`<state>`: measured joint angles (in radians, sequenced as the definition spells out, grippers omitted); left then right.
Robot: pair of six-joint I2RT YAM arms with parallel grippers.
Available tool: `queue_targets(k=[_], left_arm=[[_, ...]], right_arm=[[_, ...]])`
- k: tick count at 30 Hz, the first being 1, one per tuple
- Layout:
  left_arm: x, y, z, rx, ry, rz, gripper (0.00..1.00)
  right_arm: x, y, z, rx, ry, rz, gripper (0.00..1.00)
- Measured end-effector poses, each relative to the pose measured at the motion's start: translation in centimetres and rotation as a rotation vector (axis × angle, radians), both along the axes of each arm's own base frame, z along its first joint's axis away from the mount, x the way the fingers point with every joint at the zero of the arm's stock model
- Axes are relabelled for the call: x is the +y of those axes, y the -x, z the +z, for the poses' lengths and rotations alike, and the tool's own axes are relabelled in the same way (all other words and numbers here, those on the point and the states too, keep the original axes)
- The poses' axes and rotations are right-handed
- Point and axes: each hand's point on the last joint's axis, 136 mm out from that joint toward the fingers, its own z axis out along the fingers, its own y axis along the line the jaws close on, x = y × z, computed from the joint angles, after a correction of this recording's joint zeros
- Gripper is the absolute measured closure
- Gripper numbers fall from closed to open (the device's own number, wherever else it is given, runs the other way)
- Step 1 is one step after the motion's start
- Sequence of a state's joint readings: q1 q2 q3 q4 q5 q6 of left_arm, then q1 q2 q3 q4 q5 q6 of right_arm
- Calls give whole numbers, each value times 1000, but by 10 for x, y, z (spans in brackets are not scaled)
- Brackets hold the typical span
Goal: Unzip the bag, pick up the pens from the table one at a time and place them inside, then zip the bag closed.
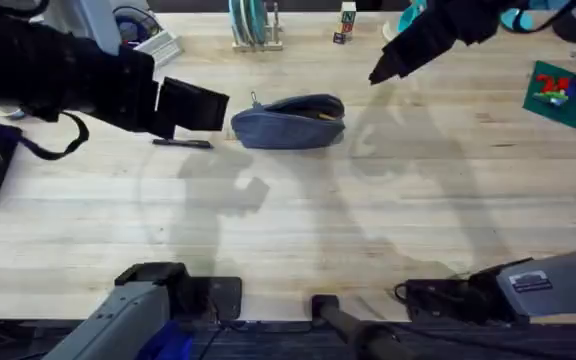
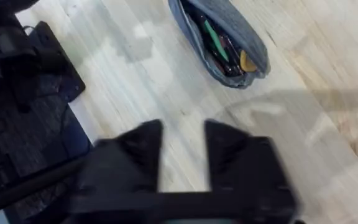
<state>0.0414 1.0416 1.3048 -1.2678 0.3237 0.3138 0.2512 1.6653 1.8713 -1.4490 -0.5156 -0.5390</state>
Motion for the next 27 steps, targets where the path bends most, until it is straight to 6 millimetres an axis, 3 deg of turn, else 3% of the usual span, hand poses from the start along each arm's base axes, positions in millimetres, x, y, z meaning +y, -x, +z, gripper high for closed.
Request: queue_targets(k=[3,4,20,27], left_arm=[[0,0,0,0,0,0,6],[0,0,0,0,0,0,5],[0,0,0,0,0,0,5],[0,0,0,0,0,0,5]], right_arm=[[0,0,0,-4,1,6,927],[0,0,0,-7,1,12,960],[0,-1,-2,-196,25,303,968],[4,-15,-31,-161,37,385,971]])
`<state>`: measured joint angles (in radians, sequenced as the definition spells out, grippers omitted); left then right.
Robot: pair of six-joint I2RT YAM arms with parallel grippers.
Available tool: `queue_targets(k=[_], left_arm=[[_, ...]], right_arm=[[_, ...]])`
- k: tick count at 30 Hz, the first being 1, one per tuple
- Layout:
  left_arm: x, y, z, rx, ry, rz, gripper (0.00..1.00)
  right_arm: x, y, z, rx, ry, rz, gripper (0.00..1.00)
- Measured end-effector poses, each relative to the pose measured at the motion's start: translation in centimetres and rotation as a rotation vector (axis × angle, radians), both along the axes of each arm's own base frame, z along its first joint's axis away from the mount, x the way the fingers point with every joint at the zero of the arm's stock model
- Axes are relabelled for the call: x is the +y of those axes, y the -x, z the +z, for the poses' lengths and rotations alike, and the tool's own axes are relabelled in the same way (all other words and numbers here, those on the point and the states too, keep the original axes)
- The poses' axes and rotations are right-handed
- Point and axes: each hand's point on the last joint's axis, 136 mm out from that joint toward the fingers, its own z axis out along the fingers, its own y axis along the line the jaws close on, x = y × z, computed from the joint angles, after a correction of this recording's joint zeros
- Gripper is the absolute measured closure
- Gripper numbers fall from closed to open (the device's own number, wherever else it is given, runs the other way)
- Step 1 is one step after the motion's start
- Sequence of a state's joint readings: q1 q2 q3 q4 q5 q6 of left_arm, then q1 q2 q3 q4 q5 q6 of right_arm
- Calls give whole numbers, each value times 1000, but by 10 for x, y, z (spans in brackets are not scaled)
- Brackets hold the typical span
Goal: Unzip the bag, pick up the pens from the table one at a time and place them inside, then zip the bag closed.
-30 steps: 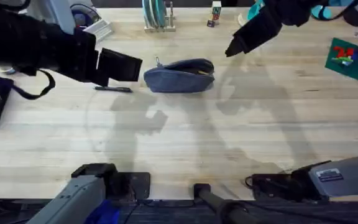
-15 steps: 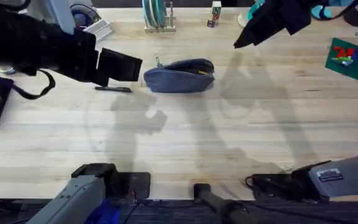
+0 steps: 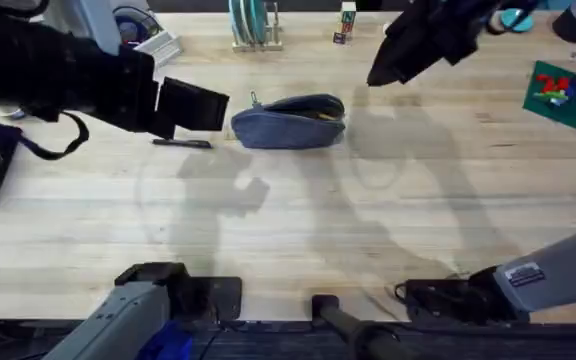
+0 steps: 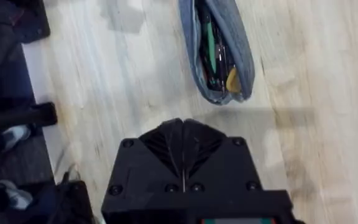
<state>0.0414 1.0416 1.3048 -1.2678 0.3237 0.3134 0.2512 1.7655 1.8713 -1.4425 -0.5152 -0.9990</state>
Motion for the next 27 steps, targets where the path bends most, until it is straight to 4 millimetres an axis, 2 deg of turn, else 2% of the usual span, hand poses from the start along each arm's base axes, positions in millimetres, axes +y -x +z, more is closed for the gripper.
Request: queue_targets(k=[17,27], left_arm=[[0,0,0,0,0,0,6],[0,0,0,0,0,0,6]], right_arm=[[17,-46,-67,41,15,48,971],[48,-38,-97,83,30,146,966]])
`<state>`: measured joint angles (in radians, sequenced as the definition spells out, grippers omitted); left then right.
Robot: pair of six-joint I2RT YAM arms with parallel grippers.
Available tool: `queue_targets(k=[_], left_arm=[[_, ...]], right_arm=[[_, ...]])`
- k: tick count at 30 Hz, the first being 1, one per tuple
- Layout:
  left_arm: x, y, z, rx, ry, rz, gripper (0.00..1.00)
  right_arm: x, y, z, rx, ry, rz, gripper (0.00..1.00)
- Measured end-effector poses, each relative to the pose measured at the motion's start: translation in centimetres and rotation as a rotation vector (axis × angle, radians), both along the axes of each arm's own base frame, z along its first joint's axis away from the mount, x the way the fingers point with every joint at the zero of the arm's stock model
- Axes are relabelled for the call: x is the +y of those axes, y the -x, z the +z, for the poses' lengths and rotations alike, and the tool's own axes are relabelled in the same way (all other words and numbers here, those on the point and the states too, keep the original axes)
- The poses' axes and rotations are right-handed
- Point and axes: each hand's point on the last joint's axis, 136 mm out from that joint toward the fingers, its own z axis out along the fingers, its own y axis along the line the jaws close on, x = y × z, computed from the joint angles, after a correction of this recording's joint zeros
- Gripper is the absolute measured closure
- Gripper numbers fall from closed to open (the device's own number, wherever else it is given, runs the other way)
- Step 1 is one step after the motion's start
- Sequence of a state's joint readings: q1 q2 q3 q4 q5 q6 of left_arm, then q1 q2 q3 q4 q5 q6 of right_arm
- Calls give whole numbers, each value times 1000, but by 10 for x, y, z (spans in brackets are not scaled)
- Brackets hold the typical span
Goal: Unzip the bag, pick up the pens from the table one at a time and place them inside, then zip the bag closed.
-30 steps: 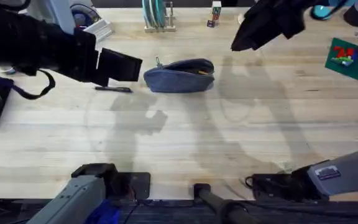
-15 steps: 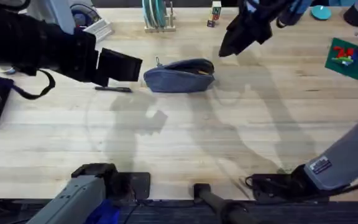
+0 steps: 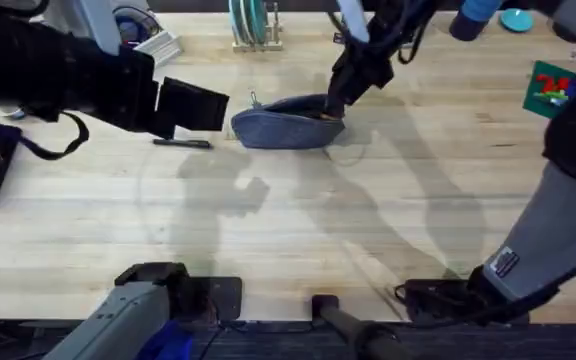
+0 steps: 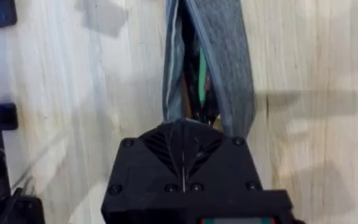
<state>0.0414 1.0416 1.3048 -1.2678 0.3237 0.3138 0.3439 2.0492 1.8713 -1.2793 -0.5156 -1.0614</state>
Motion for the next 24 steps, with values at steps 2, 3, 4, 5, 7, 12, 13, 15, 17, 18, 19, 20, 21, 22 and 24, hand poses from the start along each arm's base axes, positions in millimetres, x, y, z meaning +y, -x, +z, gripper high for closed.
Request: queue_targets(k=[2,3,4,5,7,12,13,15,17,18,19,20,21,22,24], left_arm=[[0,0,0,0,0,0,5],[0,0,0,0,0,0,5],[0,0,0,0,0,0,5],[0,0,0,0,0,0,5],[0,0,0,0,0,0,5],[0,0,0,0,0,0,5],[0,0,0,0,0,0,5],[0,0,0,0,0,0,5],[0,0,0,0,0,0,6],[0,0,0,0,0,0,5],[0,0,0,0,0,0,6],[0,0,0,0,0,0,5],[0,0,0,0,0,0,5],[0,0,0,0,0,0,5],[0,0,0,0,0,0,5]], right_arm=[[4,-1,-7,4,1,11,963],[5,-2,-10,7,2,13,962],[5,-3,-13,10,4,14,961],[5,-4,-17,16,6,14,959],[5,-4,-23,32,12,15,941],[5,-4,-35,58,21,17,967],[5,-4,-37,64,23,17,969],[5,-4,-43,75,27,17,971],[5,-4,-47,86,31,17,971],[5,-4,-49,90,32,17,971],[6,-4,-50,90,32,18,971],[6,-5,-50,91,32,18,971],[6,-5,-50,90,32,18,971],[6,-5,-50,90,32,18,971],[6,-5,-50,89,32,18,971]])
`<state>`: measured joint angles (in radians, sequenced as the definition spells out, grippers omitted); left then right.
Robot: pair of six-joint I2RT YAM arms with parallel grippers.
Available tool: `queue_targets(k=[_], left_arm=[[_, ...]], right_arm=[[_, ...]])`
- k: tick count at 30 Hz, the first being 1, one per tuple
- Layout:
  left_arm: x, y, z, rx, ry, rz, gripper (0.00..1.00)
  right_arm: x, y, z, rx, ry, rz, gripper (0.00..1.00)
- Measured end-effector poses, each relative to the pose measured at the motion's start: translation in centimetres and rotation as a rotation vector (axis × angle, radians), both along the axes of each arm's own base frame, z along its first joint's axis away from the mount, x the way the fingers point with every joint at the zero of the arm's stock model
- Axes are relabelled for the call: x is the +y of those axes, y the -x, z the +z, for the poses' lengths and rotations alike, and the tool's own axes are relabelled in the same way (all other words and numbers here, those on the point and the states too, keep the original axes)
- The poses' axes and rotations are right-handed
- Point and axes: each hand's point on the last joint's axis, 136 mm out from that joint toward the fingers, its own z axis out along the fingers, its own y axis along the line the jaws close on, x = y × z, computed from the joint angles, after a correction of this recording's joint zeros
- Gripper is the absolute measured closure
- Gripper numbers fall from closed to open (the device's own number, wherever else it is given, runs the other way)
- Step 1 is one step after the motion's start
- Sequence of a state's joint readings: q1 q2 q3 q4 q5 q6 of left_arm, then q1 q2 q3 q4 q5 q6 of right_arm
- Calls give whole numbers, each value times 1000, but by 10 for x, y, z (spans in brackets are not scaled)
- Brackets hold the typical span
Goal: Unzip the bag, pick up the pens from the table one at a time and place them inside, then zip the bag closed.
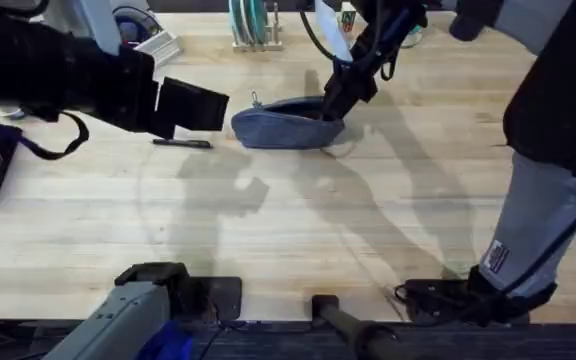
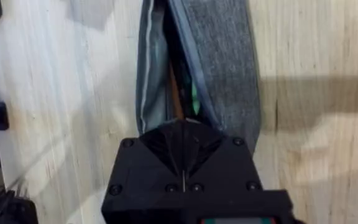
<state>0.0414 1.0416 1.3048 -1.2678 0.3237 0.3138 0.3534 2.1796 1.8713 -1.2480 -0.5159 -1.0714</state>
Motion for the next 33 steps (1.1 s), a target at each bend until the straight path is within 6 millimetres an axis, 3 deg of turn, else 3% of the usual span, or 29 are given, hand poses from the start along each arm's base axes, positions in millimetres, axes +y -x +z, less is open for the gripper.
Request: queue_targets(k=[7,9,11,15,16,33], left_arm=[[0,0,0,0,0,0,5],[0,0,0,0,0,0,6],[0,0,0,0,0,0,5],[0,0,0,0,0,0,6],[0,0,0,0,0,0,5],[0,0,0,0,0,0,6]], right_arm=[[1,1,0,0,0,3,958],[1,1,0,0,0,4,862],[2,1,0,0,-2,4,624],[3,0,0,-7,-6,8,53],[3,0,0,-8,-6,8,18],[3,0,0,-7,-6,8,4]])
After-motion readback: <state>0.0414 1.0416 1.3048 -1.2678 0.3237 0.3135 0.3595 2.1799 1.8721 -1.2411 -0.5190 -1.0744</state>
